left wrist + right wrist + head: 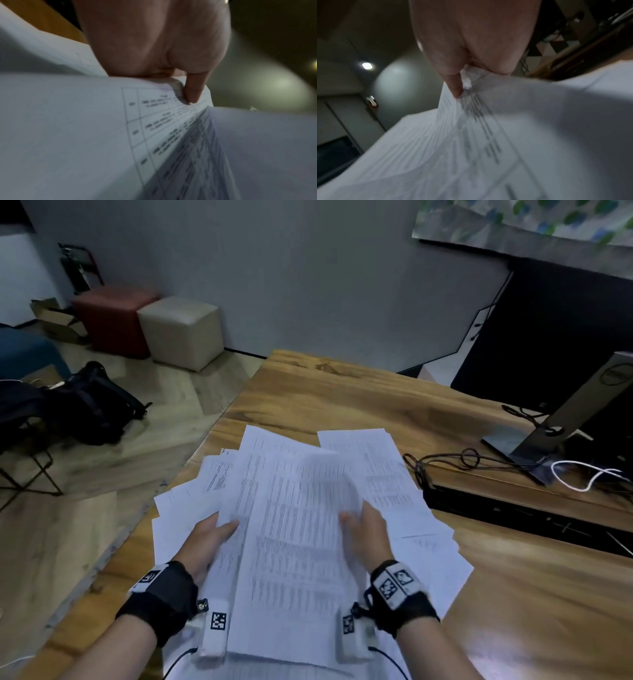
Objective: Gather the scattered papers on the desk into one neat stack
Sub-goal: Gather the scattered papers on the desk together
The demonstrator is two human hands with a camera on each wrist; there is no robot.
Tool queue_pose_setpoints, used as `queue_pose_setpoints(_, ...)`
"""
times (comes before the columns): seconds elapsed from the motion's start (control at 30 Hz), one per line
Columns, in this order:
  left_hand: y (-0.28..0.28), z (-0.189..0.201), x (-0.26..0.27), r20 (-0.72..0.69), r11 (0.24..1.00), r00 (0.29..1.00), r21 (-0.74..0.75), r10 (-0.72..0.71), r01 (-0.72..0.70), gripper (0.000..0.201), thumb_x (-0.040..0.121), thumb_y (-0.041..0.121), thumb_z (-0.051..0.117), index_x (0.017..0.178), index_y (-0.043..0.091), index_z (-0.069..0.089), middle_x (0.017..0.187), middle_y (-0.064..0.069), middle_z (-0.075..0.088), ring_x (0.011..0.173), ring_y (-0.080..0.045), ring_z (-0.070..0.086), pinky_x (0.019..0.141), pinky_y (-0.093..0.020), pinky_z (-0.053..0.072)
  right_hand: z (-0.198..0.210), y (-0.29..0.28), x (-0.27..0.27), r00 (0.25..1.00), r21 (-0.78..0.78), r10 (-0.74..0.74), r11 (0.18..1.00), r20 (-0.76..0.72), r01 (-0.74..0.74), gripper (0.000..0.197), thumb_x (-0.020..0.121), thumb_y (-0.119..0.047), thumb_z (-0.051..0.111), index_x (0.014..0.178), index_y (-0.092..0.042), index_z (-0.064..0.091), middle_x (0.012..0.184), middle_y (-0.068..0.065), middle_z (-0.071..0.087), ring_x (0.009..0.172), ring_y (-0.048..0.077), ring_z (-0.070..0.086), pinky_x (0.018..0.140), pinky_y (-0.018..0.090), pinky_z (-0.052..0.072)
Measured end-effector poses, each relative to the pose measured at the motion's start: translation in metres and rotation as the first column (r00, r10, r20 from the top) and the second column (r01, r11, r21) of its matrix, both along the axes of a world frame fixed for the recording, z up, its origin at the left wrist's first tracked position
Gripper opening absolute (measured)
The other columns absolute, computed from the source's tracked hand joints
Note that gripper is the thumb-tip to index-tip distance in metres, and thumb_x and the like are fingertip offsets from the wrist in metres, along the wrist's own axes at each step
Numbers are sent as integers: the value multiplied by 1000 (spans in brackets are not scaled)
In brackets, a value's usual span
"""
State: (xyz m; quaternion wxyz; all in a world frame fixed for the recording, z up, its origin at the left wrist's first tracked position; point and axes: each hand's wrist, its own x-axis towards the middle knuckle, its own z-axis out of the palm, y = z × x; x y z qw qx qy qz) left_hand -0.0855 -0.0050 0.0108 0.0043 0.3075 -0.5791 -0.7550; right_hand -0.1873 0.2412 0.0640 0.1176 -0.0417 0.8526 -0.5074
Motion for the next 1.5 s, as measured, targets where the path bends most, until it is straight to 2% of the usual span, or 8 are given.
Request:
queue_pose_setpoints(0.13, -1, -8, -4, 73, 999, 997, 39, 2, -4, 45, 92, 43, 65, 126, 14, 65, 123, -7, 72, 114, -31, 67, 103, -50, 49, -38, -22, -3, 999, 90, -20, 996, 46, 15, 26, 95, -8, 44, 114, -8, 62, 101, 2, 62, 89, 20, 60, 55, 15, 40)
queue_pose_setpoints(0.3, 5, -30, -6, 149, 955, 986, -274, -77, 116, 33, 87, 5, 73, 118, 11, 67, 115, -7, 74, 105, -28, 70, 94, -44, 54, -56, -18, -30, 999, 208, -23, 978, -47, 33, 29, 96, -38, 49, 99, -12, 63, 96, 4, 60, 92, 25, 59, 72, 32, 45)
queue_pose_setpoints(0.47, -10, -46, 3, 172, 946, 983, -305, -60, 111, 40, 90, 4, 68, 129, 13, 63, 122, -5, 71, 112, -28, 66, 104, -50, 49, -73, 45, -108, 973, 745, -200, 631, -112, 216, 69, 88, -55, 53, 138, -9, 40, 138, 18, 45, 126, 35, 43, 100, 47, 43)
queue_pose_setpoints(0.67, -16, -55, 7, 180, 950, 982, -295, -47, 100, 39, 90, 5, 69, 127, 12, 64, 120, -6, 73, 109, -29, 69, 102, -52, 50, -87, 80, -153, 964, 790, -258, 605, 70, 104, 113, 68, -66, 72, 150, -7, 21, 150, 21, 32, 138, 40, 31, 107, 56, 38)
queue_pose_setpoints(0.87, -15, -54, 8, 174, 953, 984, -287, -45, 95, 37, 90, 5, 68, 127, 12, 64, 119, -6, 73, 108, -28, 69, 102, -50, 51, -71, 77, -157, 964, 843, -260, 506, -49, 180, 49, 86, -31, 65, 128, -9, 54, 134, 15, 50, 127, 35, 43, 104, 48, 36)
queue_pose_setpoints(1.03, -14, -51, 8, 166, 954, 985, -287, -39, 86, 37, 91, 4, 67, 128, 10, 63, 120, -7, 72, 109, -29, 68, 102, -48, 50, -53, 82, -129, 959, 793, -135, 540, -249, 282, 21, 91, -14, 50, 104, -8, 66, 114, 15, 59, 112, 36, 47, 92, 45, 37)
queue_pose_setpoints(1.27, -14, -48, 8, 168, 964, 985, -251, -49, 91, 38, 94, 1, 62, 131, 9, 61, 124, -9, 70, 112, -31, 66, 104, -50, 48, -2, 106, -58, 960, 218, -117, 960, -255, 175, 11, 91, -8, 52, 94, -14, 62, 85, 9, 68, 84, 34, 62, 69, 38, 48)
queue_pose_setpoints(1.5, -13, -41, 10, 171, 967, 983, -232, -66, 105, 36, 96, 2, 59, 130, 11, 60, 121, -9, 70, 109, -31, 67, 100, -48, 51, 40, 101, -10, 947, -156, -203, 974, -250, 167, 20, 98, -13, 52, 110, -12, 68, 86, -1, 71, 77, 19, 65, 67, 33, 51)
